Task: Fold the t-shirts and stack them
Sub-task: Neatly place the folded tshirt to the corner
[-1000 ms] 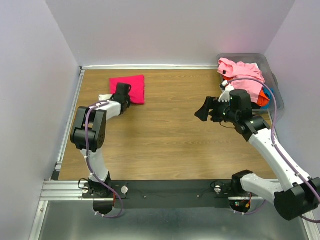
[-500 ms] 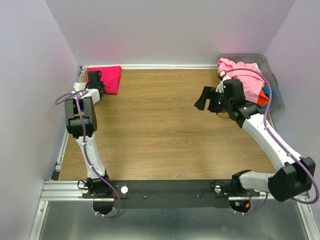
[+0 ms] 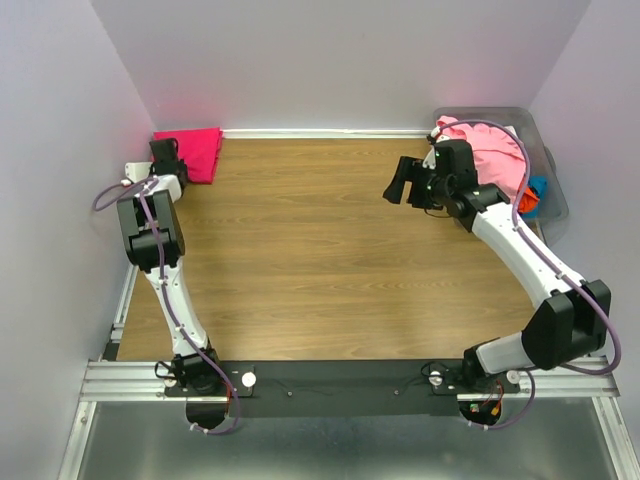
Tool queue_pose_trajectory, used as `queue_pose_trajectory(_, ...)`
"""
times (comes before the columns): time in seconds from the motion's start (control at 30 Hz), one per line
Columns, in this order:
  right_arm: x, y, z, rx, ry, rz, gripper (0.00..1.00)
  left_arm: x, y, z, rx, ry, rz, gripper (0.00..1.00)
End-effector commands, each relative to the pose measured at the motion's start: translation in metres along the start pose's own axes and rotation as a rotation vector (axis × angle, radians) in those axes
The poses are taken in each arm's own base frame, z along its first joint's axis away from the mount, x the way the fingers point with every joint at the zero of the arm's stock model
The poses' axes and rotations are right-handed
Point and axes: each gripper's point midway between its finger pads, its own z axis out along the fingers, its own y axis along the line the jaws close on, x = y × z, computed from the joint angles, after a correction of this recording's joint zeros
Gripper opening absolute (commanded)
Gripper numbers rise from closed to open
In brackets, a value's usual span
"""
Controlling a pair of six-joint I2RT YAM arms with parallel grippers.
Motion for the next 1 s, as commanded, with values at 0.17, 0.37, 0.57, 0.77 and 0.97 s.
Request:
queue_pose_trajectory(0.17, -0.012, 0.001, 0.005, 0.027, -0.022, -0.001, 0.91, -0.024, -0.002, 0.014, 0.047, -0.043, -0.03, 0.0)
queue_pose_trajectory(0.37, -0.01, 0.002, 0.0, 0.02, -0.024, -0.002, 0.91, -0.029, -0.015, 0.017, 0.107, -0.064, -0.036, 0.0)
queue_pose_trajectory(0.57, -0.007, 0.003, -0.009, 0.005, -0.029, 0.005, 0.91, -0.027, -0.007, 0.01, 0.1, -0.05, -0.051, 0.45)
queue_pose_trajectory(0.77, -0.007, 0.006, -0.024, -0.012, -0.053, 0.0, 0.91, -0.03, 0.005, -0.009, 0.081, -0.054, -0.046, 0.86)
queue_pose_trajectory(0.97, -0.003, 0.0, -0.046, 0.007, -0.085, -0.004, 0.93, -0.032, 0.015, -0.042, 0.063, -0.031, -0.053, 0.98)
